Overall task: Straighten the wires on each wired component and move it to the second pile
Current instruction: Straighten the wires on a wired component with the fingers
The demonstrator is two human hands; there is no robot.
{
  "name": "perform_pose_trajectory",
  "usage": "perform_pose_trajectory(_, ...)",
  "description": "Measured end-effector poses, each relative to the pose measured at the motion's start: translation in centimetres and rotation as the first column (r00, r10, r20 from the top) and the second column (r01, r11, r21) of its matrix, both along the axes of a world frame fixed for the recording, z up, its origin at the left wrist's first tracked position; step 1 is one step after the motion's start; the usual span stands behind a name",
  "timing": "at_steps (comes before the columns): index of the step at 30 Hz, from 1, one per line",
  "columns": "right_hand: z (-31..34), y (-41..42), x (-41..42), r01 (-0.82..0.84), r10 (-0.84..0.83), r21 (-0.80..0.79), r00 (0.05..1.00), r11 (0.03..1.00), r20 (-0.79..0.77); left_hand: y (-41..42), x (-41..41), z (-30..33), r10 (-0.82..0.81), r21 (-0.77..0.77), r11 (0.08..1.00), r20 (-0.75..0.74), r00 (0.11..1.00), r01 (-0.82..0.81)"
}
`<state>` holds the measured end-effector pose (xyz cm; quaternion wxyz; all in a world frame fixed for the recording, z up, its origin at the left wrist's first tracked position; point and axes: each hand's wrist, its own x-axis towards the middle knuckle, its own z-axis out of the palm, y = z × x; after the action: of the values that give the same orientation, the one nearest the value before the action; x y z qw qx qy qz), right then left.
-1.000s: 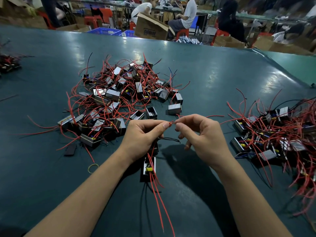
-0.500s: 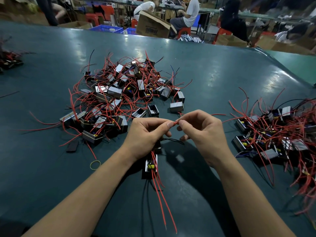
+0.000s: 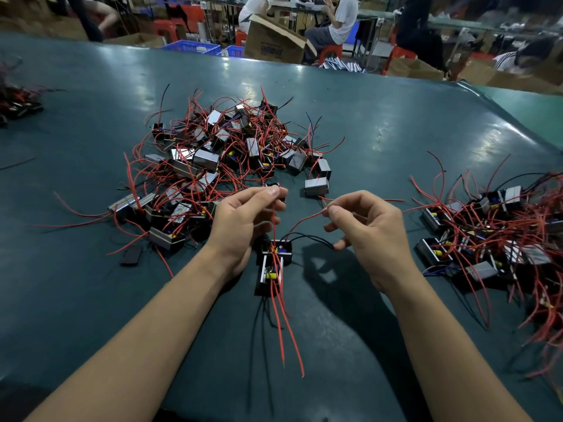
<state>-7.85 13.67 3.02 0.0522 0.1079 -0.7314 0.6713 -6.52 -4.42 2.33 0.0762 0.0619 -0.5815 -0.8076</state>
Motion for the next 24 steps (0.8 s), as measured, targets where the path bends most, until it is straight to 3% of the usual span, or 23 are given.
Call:
perform_pose_trajectory(13,-0.3,0.2,-0.4,0.082,-0.085,0.044,0.994,0.996,0.068,-0.6,0.0,0.0,0.001,0.015,1.0,-0.06,0.998,0.0)
perform_pose_trajectory(18,-0.4,0.2,-0.6,0.1,-0.103,0.051,0.992,0.994,0.075,-1.2,0.1,-0.1,-0.083,0.125,0.987,-0.132,0.988,0.1)
perform_pose_trajectory(24,-0.5,0.3,-0.6,0.1,-0.104,0.06,0.992,0.993,0.073,-0.9,0.3,-0.5,-0.22,-0.06,0.975,-0.262,0.94,0.212)
